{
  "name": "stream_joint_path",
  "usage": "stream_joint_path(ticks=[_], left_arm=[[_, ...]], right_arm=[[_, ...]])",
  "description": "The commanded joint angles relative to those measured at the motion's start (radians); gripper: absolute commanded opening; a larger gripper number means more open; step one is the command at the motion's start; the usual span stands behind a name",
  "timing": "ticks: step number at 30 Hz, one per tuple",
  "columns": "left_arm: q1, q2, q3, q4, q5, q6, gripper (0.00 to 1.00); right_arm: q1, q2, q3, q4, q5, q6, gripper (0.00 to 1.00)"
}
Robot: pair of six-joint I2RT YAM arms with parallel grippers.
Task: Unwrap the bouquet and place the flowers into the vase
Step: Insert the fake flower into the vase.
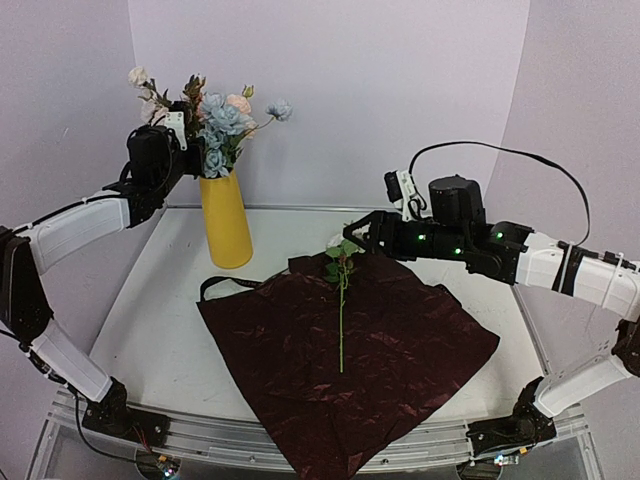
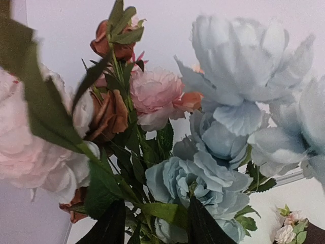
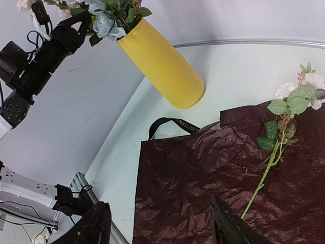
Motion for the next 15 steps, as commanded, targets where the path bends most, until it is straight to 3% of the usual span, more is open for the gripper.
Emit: stream_joint_path(ticks=[1, 5, 10, 15], left_arm=[[0.003, -0.088, 0.043, 0.014, -0.02, -0.013, 0.43], [0.003, -0.116, 0.061, 0.003, -0.045, -0.03, 0.45], [0.004, -0.134, 0.095, 0.001, -0.044, -0.045, 0.55], [0.02, -0.134, 0.14, 0.003, -0.014, -0.124, 0.56]], right_arm=[[-0.003, 0.015, 0.025, 0.037, -0.014, 0.009, 0.67], [-0.003, 0.019, 0.026, 0.041, -0.018, 0.011, 0.67], [-0.003, 0.024, 0.03, 0.042, -0.023, 0.011, 0.67], [-0.004, 0.025, 0.025, 0.042, -0.029, 0.012, 0.67]])
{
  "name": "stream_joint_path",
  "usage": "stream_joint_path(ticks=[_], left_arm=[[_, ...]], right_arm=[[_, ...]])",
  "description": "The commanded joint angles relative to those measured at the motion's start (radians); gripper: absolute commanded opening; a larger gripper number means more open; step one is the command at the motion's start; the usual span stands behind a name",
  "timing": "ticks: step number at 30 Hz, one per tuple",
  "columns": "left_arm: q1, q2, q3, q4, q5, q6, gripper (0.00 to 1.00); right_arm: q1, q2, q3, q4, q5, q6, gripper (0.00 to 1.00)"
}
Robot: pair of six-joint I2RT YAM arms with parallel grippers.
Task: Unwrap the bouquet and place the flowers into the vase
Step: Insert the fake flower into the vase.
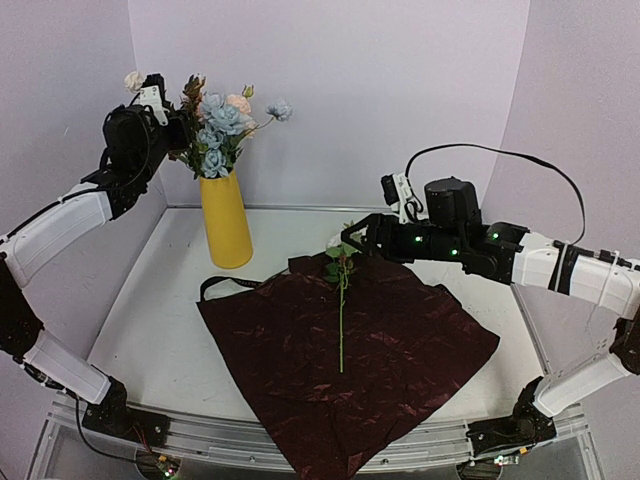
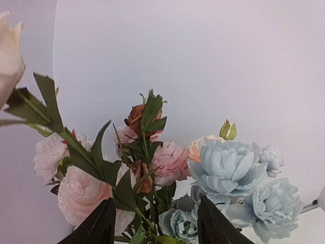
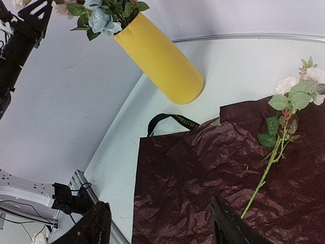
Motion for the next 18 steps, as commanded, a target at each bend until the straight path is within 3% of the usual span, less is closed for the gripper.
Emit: stream_joint_path(ticks=[1, 11, 18], left_arm=[[0.026, -0.035, 0.08, 0.012, 0.016, -0.083, 0.56], [0.097, 0.019, 0.179, 0.021, 0.014, -0.131, 0.69], [0.114, 0.06, 0.225, 0.027, 0.031, -0.145, 0.62]], right_arm=[[-0.004, 0.004, 0.025, 0.042, -0.018, 0.007, 0.67], [-0.003, -0.002, 0.024, 0.042, -0.01, 0.0, 0.67], [-0.009, 0.001, 0.025, 0.042, -0.014, -0.002, 0.67]])
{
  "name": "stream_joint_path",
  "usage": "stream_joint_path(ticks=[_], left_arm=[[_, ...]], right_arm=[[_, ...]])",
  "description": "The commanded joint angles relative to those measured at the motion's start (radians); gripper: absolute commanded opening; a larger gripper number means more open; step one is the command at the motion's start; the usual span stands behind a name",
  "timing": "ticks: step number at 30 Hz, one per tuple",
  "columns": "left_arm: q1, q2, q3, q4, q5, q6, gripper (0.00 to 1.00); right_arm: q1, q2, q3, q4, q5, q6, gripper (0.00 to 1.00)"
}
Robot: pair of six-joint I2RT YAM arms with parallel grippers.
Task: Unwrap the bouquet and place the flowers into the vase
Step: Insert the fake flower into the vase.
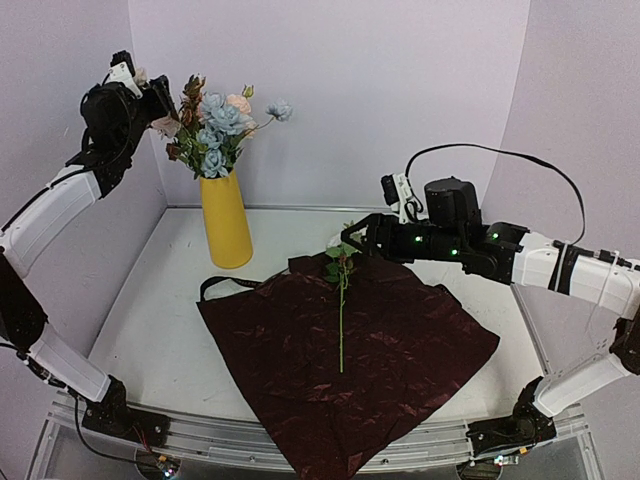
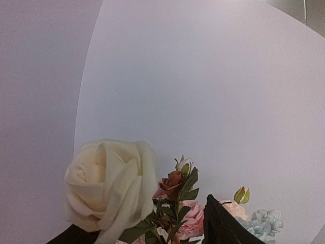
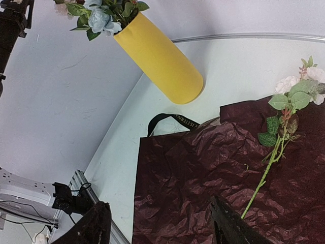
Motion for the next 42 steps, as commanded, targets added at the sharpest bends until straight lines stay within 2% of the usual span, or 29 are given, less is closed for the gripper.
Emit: stream_joint_path(ticks=[1, 4, 7, 13, 17, 27, 35, 42], left_arm=[[0.008, 0.03, 0.059, 0.024, 0.013, -0.02, 0.6], [0.008, 0.042, 0.067, 0.024, -0.002, -0.026, 0.51], [0.008, 0.05, 0.069, 0.025, -0.022, -0.031, 0.35], [0.009, 0.056, 0.074, 0.024, -0.046, -0.022, 0.11], [0.008, 0.051, 0.067, 0.024, -0.038, -0.017, 0.02], [0.009, 0.022, -0.014, 0.023, 0.002, -0.053, 0.0], [0.008, 0.021, -0.062, 0.022, 0.091, -0.123, 0.0], [0.008, 0.019, -0.119, 0.021, 0.111, -0.113, 0.0]], right_arm=[[-0.01, 0.001, 0.025, 0.042, -0.014, -0.004, 0.67], [-0.013, -0.001, 0.023, 0.041, -0.014, -0.004, 0.67], [-0.015, -0.001, 0.022, 0.042, -0.016, -0.003, 0.67], [-0.018, 0.004, 0.022, 0.043, -0.017, -0.001, 0.67], [-0.018, 0.007, 0.026, 0.043, -0.02, -0.001, 0.67], [-0.018, 0.009, 0.027, 0.045, -0.025, 0.004, 0.67], [-0.018, 0.004, 0.024, 0.045, -0.024, 0.005, 0.67], [-0.02, 0.005, 0.025, 0.045, -0.024, 0.005, 0.67]])
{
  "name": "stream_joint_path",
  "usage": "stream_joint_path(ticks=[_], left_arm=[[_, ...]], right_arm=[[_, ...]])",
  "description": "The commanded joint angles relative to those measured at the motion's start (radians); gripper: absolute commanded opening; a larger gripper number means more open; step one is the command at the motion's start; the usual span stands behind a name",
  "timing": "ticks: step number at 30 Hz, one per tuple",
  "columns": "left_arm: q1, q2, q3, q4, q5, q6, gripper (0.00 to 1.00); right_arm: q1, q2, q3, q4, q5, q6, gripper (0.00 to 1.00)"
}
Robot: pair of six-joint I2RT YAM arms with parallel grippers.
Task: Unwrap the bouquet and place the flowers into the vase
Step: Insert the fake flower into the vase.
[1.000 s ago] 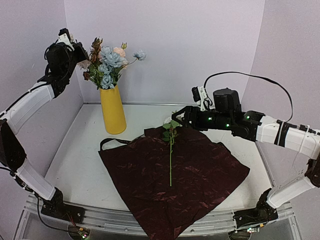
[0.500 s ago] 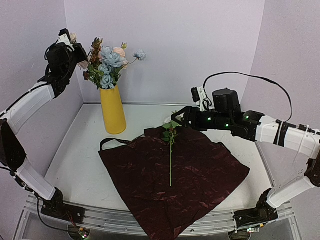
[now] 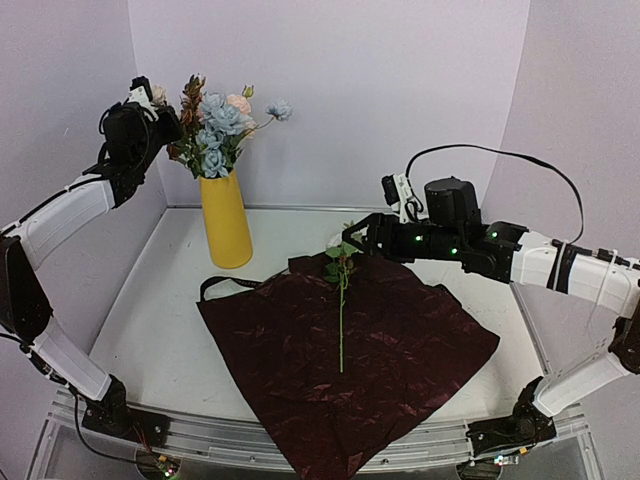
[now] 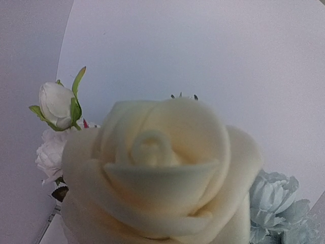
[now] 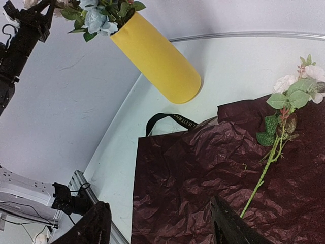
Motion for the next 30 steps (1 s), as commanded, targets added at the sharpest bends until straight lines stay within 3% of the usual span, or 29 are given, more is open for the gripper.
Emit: stream_joint_path(ticks=[1, 12, 20, 25, 30], left_arm=[[0.004, -0.037, -0.036, 0.02, 0.036, -0.013, 0.0], [0.004, -0.047, -0.112, 0.015, 0.069, -0.028, 0.01], [0.004, -0.064, -0.092, -0.008, 0.064, -0.033, 0.37], [0.004, -0.084, -0.04, -0.11, 0.038, -0.06, 0.5], [0.004, -0.175, -0.092, -0.172, 0.019, -0.092, 0.61]], right_arm=[[-0.005, -0.003, 0.025, 0.044, -0.009, 0.004, 0.67], [-0.005, -0.007, 0.006, 0.042, -0.016, 0.016, 0.67], [-0.008, -0.008, 0.0, 0.027, 0.002, 0.031, 0.68], [-0.02, 0.036, 0.021, -0.085, 0.065, 0.078, 0.68], [-0.027, 0.132, 0.053, -0.234, 0.089, 0.124, 0.67]])
